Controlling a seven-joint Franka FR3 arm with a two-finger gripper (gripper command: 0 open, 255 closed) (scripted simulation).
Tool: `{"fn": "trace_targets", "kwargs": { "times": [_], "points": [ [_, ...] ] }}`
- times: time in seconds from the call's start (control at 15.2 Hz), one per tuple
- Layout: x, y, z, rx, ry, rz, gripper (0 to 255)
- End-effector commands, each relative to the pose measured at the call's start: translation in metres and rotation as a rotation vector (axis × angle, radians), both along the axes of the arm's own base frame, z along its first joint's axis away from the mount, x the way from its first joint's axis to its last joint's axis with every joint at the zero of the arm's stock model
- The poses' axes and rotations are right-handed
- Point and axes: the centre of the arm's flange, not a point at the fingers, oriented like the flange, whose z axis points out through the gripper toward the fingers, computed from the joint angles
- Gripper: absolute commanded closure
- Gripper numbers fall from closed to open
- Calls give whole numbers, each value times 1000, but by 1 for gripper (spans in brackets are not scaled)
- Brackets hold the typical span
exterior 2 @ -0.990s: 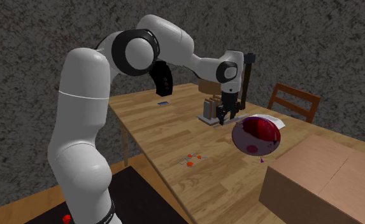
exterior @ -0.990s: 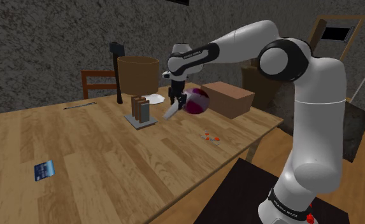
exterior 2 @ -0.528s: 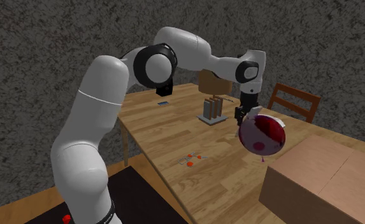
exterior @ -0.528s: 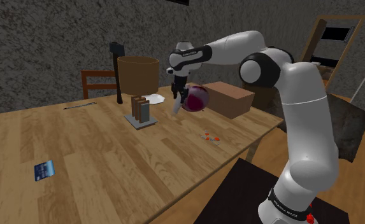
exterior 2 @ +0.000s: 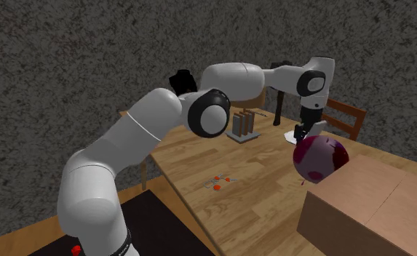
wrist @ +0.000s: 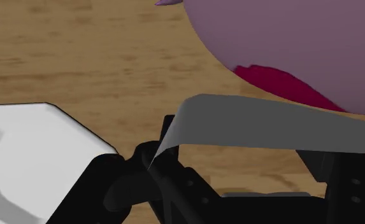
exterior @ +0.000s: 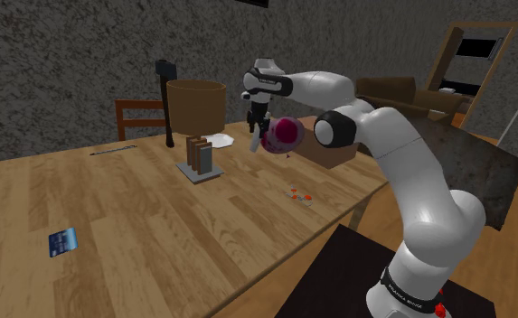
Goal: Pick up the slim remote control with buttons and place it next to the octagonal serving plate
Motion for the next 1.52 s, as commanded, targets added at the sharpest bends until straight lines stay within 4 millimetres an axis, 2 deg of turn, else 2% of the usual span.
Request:
{"fn": "trace_targets", "kwargs": {
  "times": [0.0, 0.73, 1.25, 1.32, 1.45],
  "points": [
    [-1, -12, -20, -1, 20, -8, 255],
    [-1, -12, -79, -1, 20, -8, 255],
    [-1, -12, -79, -1, 20, -8, 255],
    [2, -14, -74, -1, 20, -8, 0],
    [2, -13, -74, 0, 20, -9, 0]
  ]
}}
